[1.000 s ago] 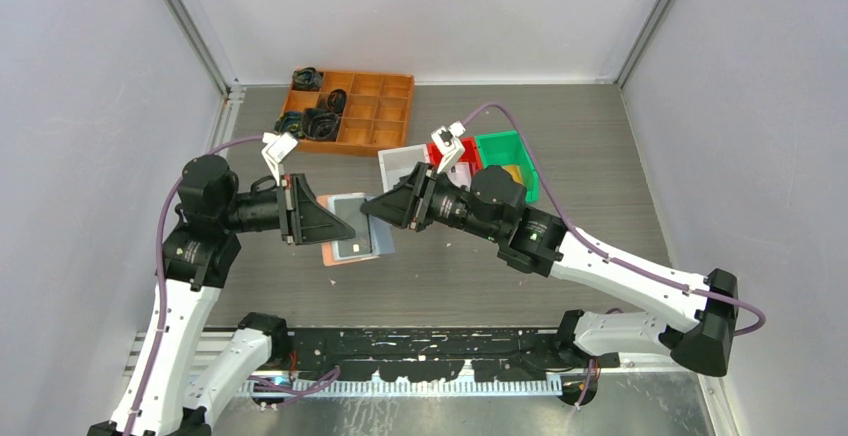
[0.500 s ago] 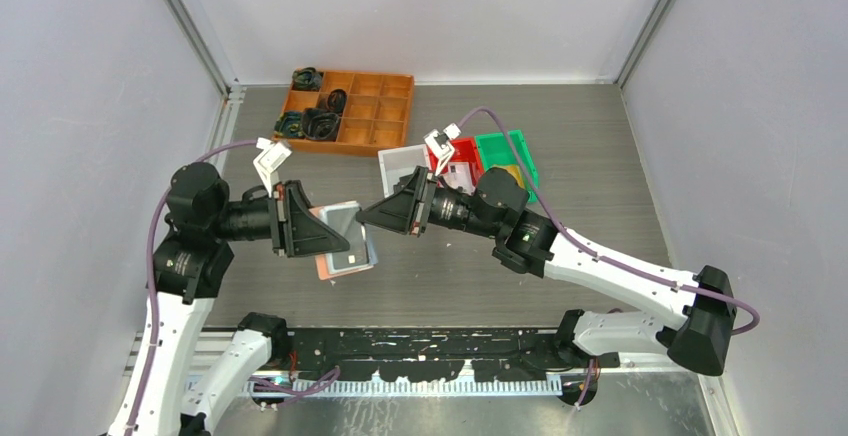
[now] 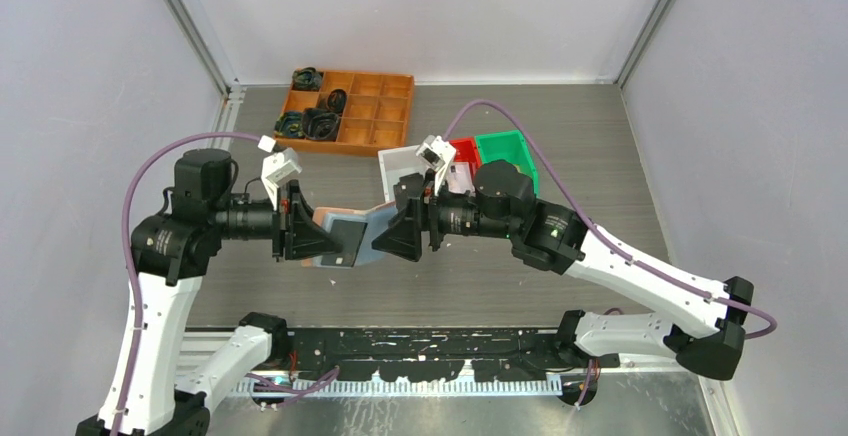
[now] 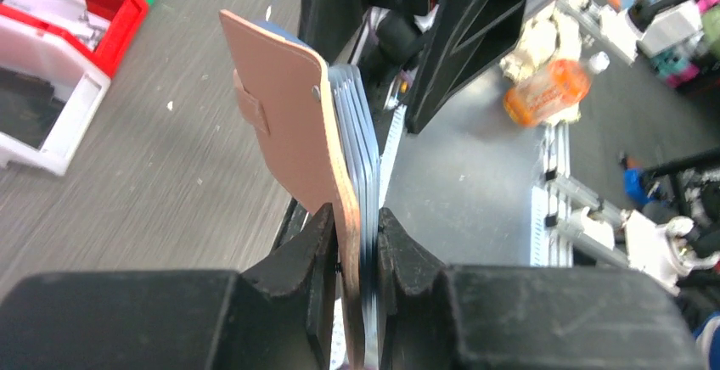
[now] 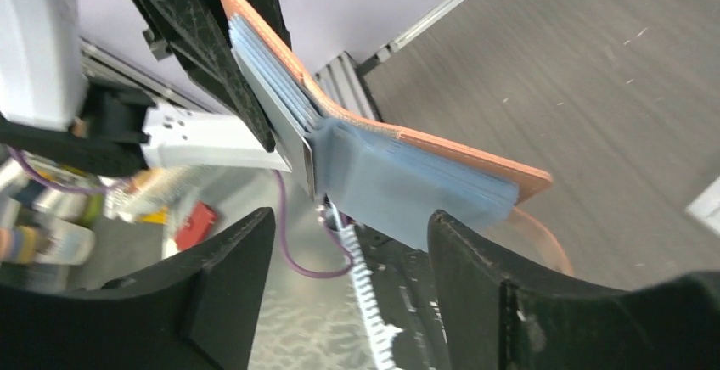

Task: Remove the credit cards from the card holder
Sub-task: Remove the credit card from the card holder.

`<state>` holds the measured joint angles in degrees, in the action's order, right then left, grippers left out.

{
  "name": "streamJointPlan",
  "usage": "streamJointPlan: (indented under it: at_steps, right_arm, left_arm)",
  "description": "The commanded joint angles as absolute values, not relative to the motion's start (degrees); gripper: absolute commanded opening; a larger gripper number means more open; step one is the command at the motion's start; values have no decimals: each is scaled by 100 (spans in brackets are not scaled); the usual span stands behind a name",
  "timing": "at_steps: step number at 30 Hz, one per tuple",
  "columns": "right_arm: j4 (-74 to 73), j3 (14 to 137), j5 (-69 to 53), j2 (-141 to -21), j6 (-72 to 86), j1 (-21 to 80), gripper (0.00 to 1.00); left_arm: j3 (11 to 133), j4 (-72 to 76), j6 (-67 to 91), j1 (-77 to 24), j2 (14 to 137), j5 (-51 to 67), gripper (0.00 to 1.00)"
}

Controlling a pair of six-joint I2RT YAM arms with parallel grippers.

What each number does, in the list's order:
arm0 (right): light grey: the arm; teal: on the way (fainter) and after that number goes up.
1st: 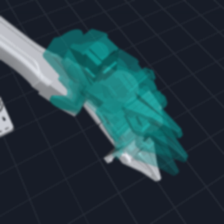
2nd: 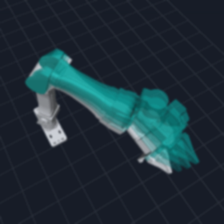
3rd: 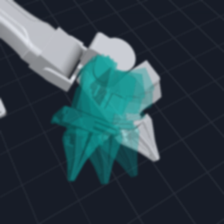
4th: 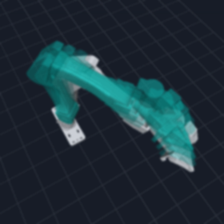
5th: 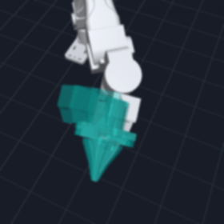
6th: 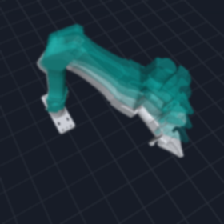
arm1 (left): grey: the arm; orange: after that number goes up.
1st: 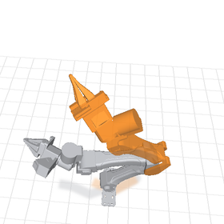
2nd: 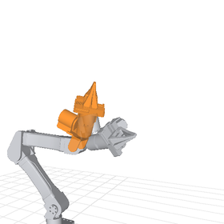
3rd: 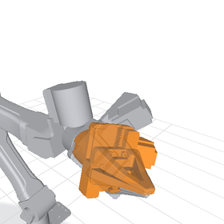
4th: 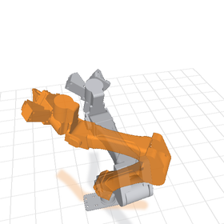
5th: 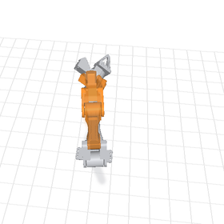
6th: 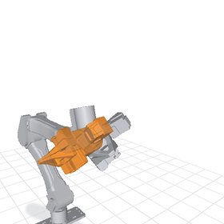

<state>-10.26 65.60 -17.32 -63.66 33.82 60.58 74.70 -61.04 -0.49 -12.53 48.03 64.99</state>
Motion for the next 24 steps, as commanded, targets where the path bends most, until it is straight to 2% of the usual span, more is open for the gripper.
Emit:
streamJointPlan:
  at_steps: [1, 5, 10, 16, 24]
  right_arm:
    - [-1822, 7170, -1957, -6224, 1522, 6054, 75]
    - [-1881, 7464, -2161, -6350, 883, 6050, 89]
    - [-1835, 7839, -2747, -6866, 471, 6053, 93]
    - [-1596, 8162, -3824, -7435, 361, 6060, 93]
    - [-1592, 8480, -4283, -7848, 256, 6052, 82]
  left_arm:
    - [7951, -7383, -1850, -1283, 4995, 6465, 0]
    - [7994, -7633, -2165, -1291, 5022, 6472, 0]
    - [8026, -7710, -2196, -1292, 5085, 6710, 0]
    - [8052, -7797, -2135, -1292, 5115, 6927, 0]
    - [8032, -7907, -2094, -1297, 5136, 7106, 0]
